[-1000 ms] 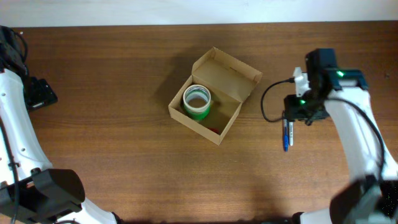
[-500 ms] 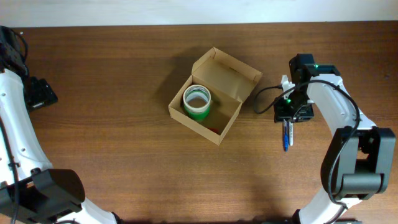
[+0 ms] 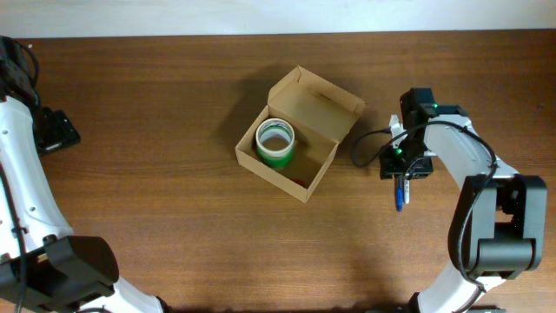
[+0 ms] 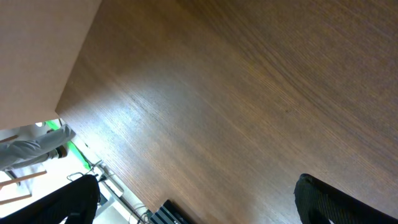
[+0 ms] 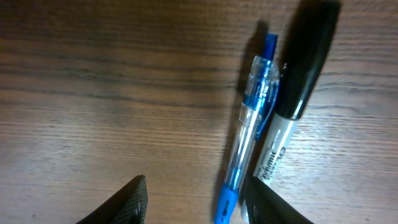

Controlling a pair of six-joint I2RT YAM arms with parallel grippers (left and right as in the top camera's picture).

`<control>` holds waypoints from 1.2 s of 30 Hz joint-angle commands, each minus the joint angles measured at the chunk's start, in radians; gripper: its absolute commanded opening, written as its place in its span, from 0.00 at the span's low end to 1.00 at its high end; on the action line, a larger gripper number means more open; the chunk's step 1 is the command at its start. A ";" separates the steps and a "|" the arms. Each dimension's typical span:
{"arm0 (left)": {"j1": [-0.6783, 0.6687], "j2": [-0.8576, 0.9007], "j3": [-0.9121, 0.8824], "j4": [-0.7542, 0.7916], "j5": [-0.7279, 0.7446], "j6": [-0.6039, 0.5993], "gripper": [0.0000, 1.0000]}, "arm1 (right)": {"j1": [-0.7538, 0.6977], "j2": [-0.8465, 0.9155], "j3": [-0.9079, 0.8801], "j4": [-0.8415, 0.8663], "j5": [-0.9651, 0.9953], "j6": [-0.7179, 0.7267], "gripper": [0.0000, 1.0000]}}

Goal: Pack container
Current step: 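Lower the right gripper onto the blue pen and grasp it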

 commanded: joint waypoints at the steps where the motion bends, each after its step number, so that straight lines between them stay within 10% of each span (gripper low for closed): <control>1: 0.003 0.011 -0.003 0.000 0.001 0.012 1.00 | -0.003 0.001 -0.021 0.012 -0.013 0.016 0.52; 36: 0.003 0.011 -0.003 -0.001 0.001 0.012 1.00 | -0.034 0.035 -0.041 0.059 -0.013 0.031 0.52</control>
